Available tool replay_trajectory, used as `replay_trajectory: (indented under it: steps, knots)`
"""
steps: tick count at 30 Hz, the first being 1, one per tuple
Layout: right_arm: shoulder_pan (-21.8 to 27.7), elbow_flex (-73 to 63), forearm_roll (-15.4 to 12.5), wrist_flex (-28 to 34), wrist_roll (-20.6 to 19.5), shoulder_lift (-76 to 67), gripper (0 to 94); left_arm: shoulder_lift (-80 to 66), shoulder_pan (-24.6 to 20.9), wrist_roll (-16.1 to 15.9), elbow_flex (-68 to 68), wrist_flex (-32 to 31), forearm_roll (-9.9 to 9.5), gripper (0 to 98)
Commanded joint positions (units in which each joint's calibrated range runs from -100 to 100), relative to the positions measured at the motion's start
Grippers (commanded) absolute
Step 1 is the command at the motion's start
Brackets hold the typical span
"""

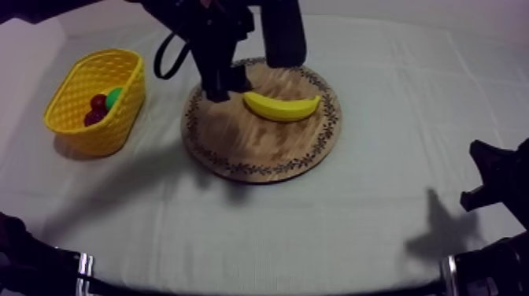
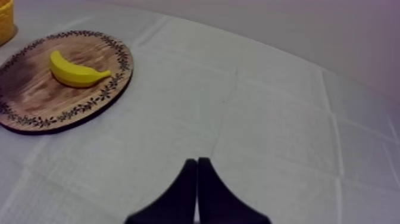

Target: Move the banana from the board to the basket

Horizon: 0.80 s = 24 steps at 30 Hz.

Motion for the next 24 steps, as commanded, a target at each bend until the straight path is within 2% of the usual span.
replay_trajectory:
  steps: [1,13,24]
  knots:
    - [0.0,0.0,0.0,0.0,0.0,0.0,0.3,0.1,0.0,-0.1,0.2,0.2,-0.18,80.5]
    - [0.0,0.0,0.0,0.0,0.0,0.0,0.3,4.3,0.6,-0.5,1.3,-1.0,-2.71,80.1]
    - [0.0,0.0,0.0,0.0,0.0,0.0,0.3,16.3,0.8,0.8,-7.7,-1.7,-3.27,76.4]
